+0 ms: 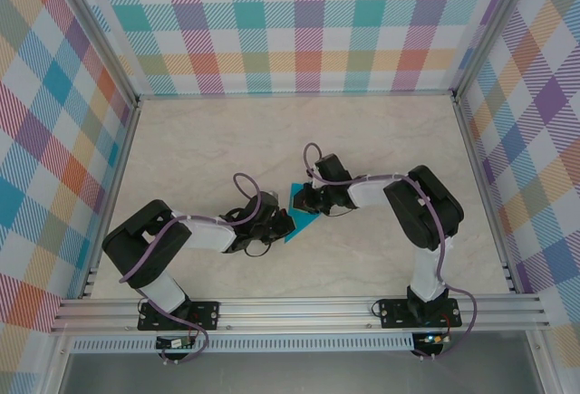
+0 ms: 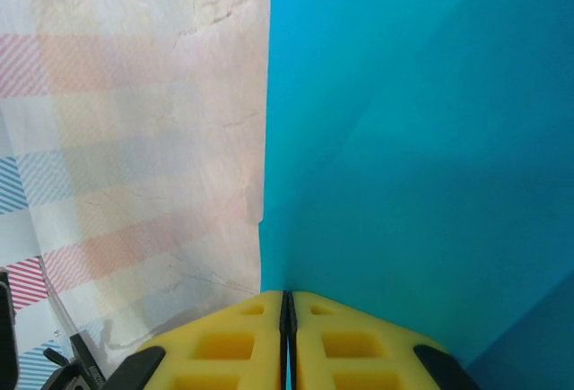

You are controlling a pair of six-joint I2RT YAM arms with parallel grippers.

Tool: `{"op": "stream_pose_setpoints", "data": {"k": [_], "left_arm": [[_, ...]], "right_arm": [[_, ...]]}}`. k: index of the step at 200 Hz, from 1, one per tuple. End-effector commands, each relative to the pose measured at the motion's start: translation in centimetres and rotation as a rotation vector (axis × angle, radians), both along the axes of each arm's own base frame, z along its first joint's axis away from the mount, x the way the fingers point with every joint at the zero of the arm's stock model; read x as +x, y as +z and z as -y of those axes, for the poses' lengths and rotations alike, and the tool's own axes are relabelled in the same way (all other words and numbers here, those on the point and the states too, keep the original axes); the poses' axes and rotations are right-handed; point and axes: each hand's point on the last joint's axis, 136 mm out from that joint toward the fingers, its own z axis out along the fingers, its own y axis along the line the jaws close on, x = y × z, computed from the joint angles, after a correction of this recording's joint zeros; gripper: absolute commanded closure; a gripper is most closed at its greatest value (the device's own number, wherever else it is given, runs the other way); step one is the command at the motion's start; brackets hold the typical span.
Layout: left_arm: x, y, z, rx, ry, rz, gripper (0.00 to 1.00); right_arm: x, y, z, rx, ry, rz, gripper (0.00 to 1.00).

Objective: Fold a paper plane with a square sheet of paper (pick it up from the middle)
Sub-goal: Fourth fold the wing at the center of the table.

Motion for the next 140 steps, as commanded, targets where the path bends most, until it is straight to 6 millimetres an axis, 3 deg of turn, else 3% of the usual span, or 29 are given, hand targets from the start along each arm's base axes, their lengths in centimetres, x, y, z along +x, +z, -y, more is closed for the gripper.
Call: {"op": "stream_pose_setpoints", "data": {"k": [1, 140], "left_arm": [[-6.0, -7.3, -7.1, 0.319, 0.002, -0.236, 1.0], [-6.5, -7.7, -7.4, 0.338, -0.016, -0.254, 1.0]], "right_arm": [[2.4, -2.3, 2.8, -0.077, -0.088, 0.03, 0.88], [6.9, -2.5, 6.0, -0.121, -0.168, -0.022, 0.86]]}}
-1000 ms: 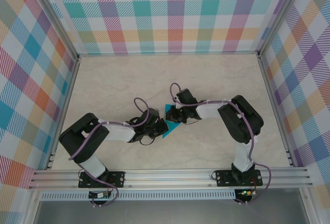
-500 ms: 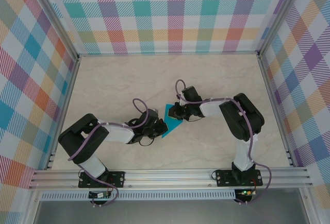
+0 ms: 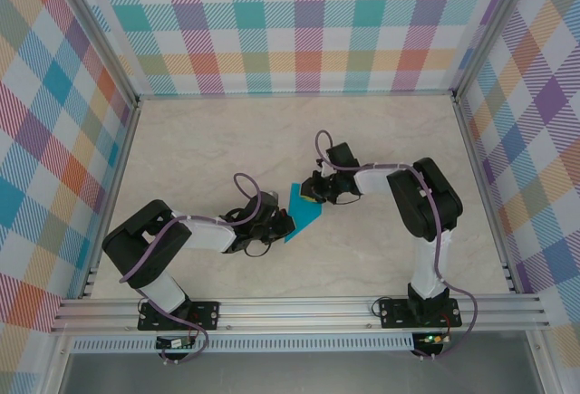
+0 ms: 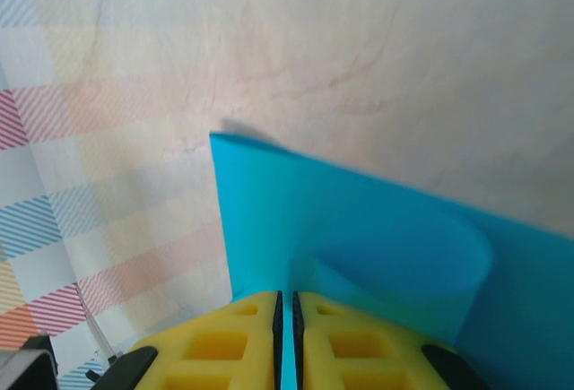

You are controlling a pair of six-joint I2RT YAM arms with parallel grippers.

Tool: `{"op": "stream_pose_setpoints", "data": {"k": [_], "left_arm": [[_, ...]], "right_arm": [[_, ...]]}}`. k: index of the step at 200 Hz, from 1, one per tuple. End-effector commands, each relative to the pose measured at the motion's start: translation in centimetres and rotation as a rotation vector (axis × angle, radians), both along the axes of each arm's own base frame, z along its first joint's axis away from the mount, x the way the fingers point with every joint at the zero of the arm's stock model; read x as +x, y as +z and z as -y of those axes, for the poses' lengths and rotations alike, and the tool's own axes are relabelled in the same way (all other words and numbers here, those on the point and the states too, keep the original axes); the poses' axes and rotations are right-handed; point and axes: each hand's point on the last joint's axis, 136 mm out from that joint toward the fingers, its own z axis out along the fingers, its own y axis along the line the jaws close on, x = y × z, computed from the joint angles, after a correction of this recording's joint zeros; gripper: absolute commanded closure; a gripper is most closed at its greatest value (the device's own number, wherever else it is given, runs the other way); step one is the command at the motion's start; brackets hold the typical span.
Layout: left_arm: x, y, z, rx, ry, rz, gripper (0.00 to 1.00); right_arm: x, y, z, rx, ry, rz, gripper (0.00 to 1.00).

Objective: Fold a paper plane with a square sheet of paper (pick it up from the middle)
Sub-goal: Fourth fold the wing at the center of the table.

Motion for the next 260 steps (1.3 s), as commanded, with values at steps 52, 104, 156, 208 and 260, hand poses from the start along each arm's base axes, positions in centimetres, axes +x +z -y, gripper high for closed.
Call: {"op": "stream_pose_setpoints", "data": {"k": [52, 104, 156, 208, 260], "left_arm": [[-6.6, -7.7, -7.5, 0.34, -0.009, -0.263, 1.0], [-6.8, -7.9, -7.5, 0.341, -0.015, -0.268, 1.0], [-6.8, -7.8, -7.6, 0.339, -0.015, -0.268, 1.0], [-6.6, -7.5, -7.2, 0.326, -0.02, -0.257, 1.0], [-6.1, -7.1, -6.6, 0.306, -0.023, -0.243, 1.0]], "right_arm": [[4.4, -2.9, 4.7, -0.166, -0.128, 0.008, 0.85], [6.1, -3.4, 5.9, -0.198, -0.166, -0.026, 0.84], [8.0, -1.8, 6.1, -0.152, -0.185, 0.028, 0.83], [7.7, 4.4, 5.0, -0.037, -0.14, 0.127, 0.81], [1.9, 5.4, 2.6, 0.032, -0.078, 0.127, 0.85]]}}
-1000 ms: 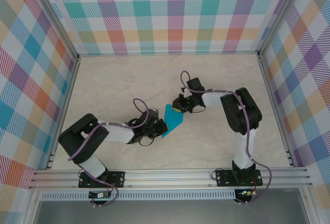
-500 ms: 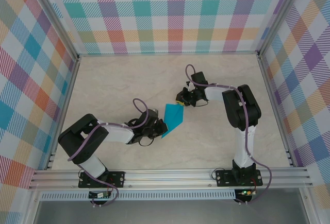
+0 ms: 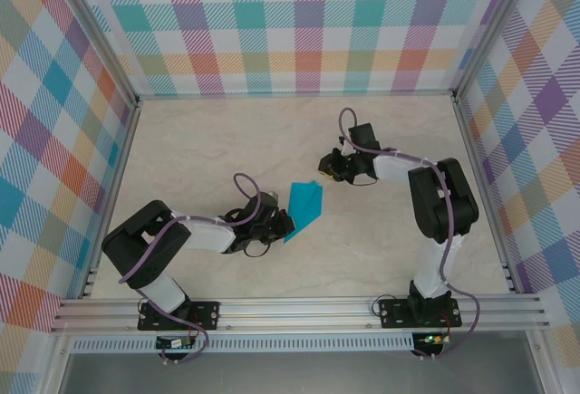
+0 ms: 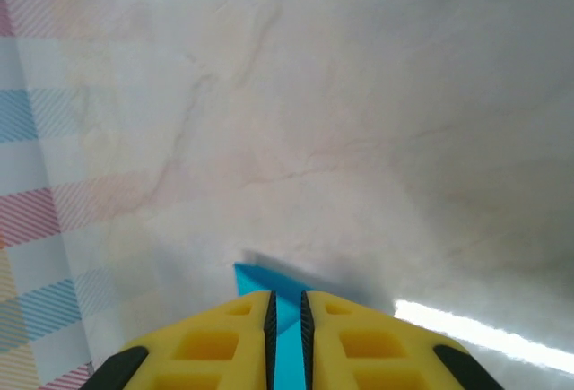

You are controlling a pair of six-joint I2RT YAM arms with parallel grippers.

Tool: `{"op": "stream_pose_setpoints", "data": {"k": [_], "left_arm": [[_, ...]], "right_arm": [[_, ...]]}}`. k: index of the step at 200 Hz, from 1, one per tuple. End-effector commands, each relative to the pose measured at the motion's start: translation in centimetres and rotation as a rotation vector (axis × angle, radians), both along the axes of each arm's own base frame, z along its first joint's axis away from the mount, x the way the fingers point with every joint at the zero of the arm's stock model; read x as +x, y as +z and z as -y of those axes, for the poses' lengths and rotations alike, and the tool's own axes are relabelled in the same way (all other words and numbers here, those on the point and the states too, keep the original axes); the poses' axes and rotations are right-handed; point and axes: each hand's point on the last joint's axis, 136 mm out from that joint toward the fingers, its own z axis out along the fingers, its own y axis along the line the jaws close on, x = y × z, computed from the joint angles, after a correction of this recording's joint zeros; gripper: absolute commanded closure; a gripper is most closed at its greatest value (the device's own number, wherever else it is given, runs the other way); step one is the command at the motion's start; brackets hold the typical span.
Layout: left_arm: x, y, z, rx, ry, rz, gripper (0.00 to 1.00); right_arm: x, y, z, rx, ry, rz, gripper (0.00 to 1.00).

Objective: Fold a paper plane with a square sheet of paper (pick it up from the middle)
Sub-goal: Fourth fold the wing at the center of the table.

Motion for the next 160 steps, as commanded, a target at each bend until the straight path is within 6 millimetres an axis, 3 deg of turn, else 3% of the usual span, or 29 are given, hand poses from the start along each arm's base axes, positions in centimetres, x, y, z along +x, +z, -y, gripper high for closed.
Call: {"op": "stream_pose_setpoints", "data": {"k": [1, 26, 60, 98, 160], "left_arm": [[-6.0, -7.1, -6.5, 0.302, -0.014, -0.247, 1.0], [-5.9, -7.0, -6.4, 0.303, -0.014, -0.245, 1.0], [-5.8, -6.9, -6.3, 0.301, -0.013, -0.244, 1.0], [-5.7, -6.9, -6.3, 0.299, -0.012, -0.243, 1.0], [-5.7, -7.0, -6.2, 0.296, -0.013, -0.245, 1.0]], "right_arm": [[-2.8, 0.8, -2.0, 0.043, 0.054, 0.016, 0.86], [-6.2, 0.1, -4.5, 0.062, 0.112, -0.022, 0.93], [-9.9, -1.8, -7.6, 0.031, 0.174, -0.06, 0.96], [-11.1, -3.9, -7.7, 0.014, 0.159, -0.1, 0.96], [-12.3, -7.7, -6.0, -0.073, 0.128, -0.158, 0.96]]}}
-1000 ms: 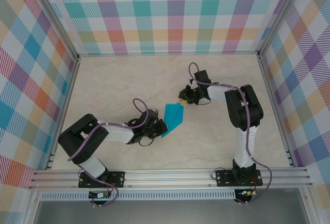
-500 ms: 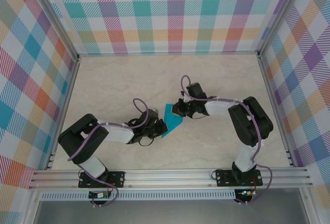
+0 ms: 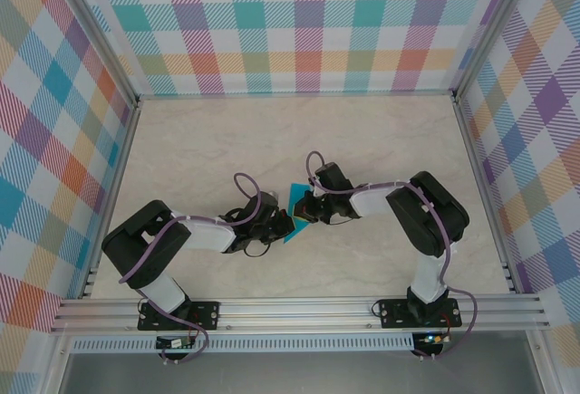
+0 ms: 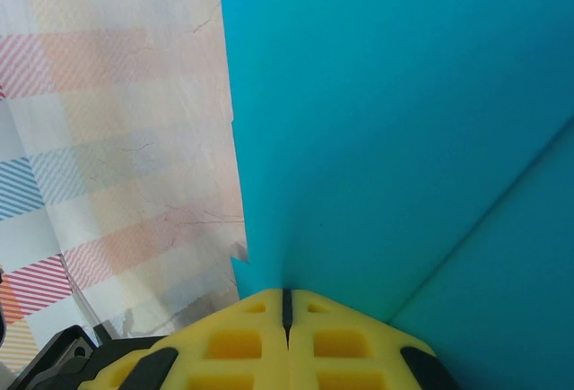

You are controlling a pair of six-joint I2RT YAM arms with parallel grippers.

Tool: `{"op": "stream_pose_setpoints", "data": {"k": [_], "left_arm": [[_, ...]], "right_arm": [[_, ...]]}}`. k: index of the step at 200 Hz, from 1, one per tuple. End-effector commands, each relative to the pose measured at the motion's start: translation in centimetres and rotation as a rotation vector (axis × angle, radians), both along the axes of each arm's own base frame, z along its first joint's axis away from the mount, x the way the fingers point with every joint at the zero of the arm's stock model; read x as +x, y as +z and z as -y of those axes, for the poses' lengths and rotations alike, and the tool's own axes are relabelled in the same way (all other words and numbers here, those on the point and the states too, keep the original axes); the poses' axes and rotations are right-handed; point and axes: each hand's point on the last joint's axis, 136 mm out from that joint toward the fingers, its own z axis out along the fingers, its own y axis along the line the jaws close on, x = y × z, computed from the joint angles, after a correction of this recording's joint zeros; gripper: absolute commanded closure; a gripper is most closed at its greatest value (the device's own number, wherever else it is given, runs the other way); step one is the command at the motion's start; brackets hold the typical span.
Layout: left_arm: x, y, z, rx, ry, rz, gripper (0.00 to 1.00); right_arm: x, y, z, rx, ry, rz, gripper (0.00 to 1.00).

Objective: Fold a paper plane with a square sheet of paper (pick it up from the middle)
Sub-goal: Fourth fold the wing at the center of the table.

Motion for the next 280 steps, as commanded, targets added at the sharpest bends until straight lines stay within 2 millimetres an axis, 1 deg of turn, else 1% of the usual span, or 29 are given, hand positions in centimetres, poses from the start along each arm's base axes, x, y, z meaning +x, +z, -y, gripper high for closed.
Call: {"op": "stream_pose_setpoints", "data": {"k": [1, 6, 27, 50, 98, 122, 144, 165, 184, 195, 207, 218, 227, 240, 256, 265, 280], "left_arm": [[-5.7, -7.0, -6.2, 0.294, -0.009, -0.243, 1.0], [-5.8, -7.1, -6.3, 0.297, -0.01, -0.245, 1.0], [-6.0, -7.1, -6.6, 0.303, -0.008, -0.246, 1.0], [-6.1, -7.3, -6.8, 0.311, -0.006, -0.249, 1.0], [-6.1, -7.3, -6.7, 0.307, -0.008, -0.251, 1.0], [-6.2, -7.4, -6.8, 0.311, -0.01, -0.254, 1.0], [-6.3, -7.4, -6.9, 0.311, -0.01, -0.254, 1.0], [-6.3, -7.4, -6.9, 0.309, -0.009, -0.254, 1.0], [-6.2, -7.2, -6.8, 0.307, -0.01, -0.25, 1.0], [-6.1, -7.1, -6.7, 0.304, -0.01, -0.247, 1.0], [-6.1, -7.1, -6.6, 0.302, -0.011, -0.247, 1.0], [-6.1, -7.0, -6.6, 0.3, -0.011, -0.247, 1.0], [-6.1, -7.0, -6.5, 0.299, -0.013, -0.246, 1.0], [-6.1, -6.9, -6.5, 0.298, -0.013, -0.244, 1.0], [-6.0, -6.9, -6.5, 0.298, -0.015, -0.242, 1.0], [-6.0, -6.8, -6.5, 0.296, -0.016, -0.241, 1.0], [-6.0, -6.7, -6.4, 0.293, -0.017, -0.239, 1.0]], "right_arm": [[-0.4, -2.8, 1.4, -0.091, -0.027, -0.026, 0.96], [-0.3, -2.8, 1.6, -0.105, -0.031, -0.025, 0.96], [1.0, -2.0, 2.2, -0.129, -0.046, 0.001, 0.96], [3.4, -0.9, 3.0, -0.128, -0.071, 0.043, 0.95], [8.4, -0.7, 5.4, -0.082, -0.157, 0.088, 0.94], [10.5, -0.1, 6.4, -0.079, -0.187, 0.112, 0.94], [12.0, 0.6, 7.3, -0.073, -0.208, 0.13, 0.93], [12.8, 1.7, 7.4, -0.053, -0.202, 0.145, 0.92], [12.8, 3.6, 6.9, -0.013, -0.18, 0.169, 0.9], [12.3, 4.6, 6.4, 0.018, -0.166, 0.175, 0.89], [11.5, 5.5, 6.0, 0.032, -0.15, 0.18, 0.88], [10.6, 5.8, 5.5, 0.035, -0.132, 0.176, 0.88], [9.7, 6.1, 4.7, 0.058, -0.098, 0.168, 0.88], [8.1, 6.0, 3.2, 0.09, -0.037, 0.138, 0.88], [6.2, 5.1, 1.5, 0.1, 0.023, 0.097, 0.88], [5.2, 4.3, 0.9, 0.093, 0.039, 0.069, 0.89], [4.2, 3.1, 0.3, 0.093, 0.049, 0.035, 0.89]]}}
